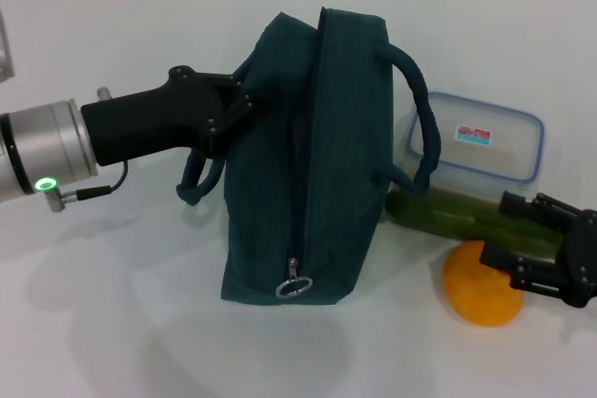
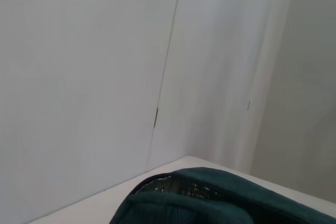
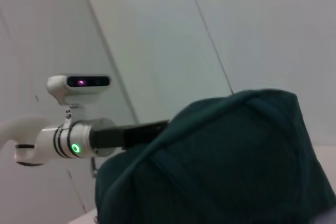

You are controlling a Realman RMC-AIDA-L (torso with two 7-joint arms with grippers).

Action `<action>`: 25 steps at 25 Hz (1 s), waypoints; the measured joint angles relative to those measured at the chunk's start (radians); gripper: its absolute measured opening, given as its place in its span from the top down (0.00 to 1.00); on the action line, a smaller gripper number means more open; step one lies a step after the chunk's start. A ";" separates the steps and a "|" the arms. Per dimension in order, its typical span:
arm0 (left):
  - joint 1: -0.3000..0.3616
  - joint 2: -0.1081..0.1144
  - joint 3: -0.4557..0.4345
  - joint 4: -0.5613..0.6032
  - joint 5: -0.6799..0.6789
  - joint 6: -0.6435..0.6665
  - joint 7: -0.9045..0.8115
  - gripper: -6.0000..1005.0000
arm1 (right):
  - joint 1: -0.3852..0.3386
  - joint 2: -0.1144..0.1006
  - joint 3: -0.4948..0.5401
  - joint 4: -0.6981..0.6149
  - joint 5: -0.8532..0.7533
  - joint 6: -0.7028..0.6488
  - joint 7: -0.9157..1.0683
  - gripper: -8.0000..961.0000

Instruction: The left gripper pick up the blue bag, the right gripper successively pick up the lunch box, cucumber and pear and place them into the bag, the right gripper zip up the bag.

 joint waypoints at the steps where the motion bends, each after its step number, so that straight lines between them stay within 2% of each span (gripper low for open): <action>1: 0.000 0.000 0.000 -0.003 0.000 -0.001 0.004 0.96 | 0.000 0.000 0.000 0.009 0.000 0.002 -0.001 0.21; 17: -0.015 0.001 0.000 -0.024 0.000 -0.004 0.044 0.96 | 0.009 0.019 0.044 0.011 0.012 0.145 0.049 0.22; 25: -0.018 0.001 0.000 -0.024 -0.001 -0.008 0.059 0.96 | 0.004 0.022 0.124 0.017 0.009 0.179 0.062 0.22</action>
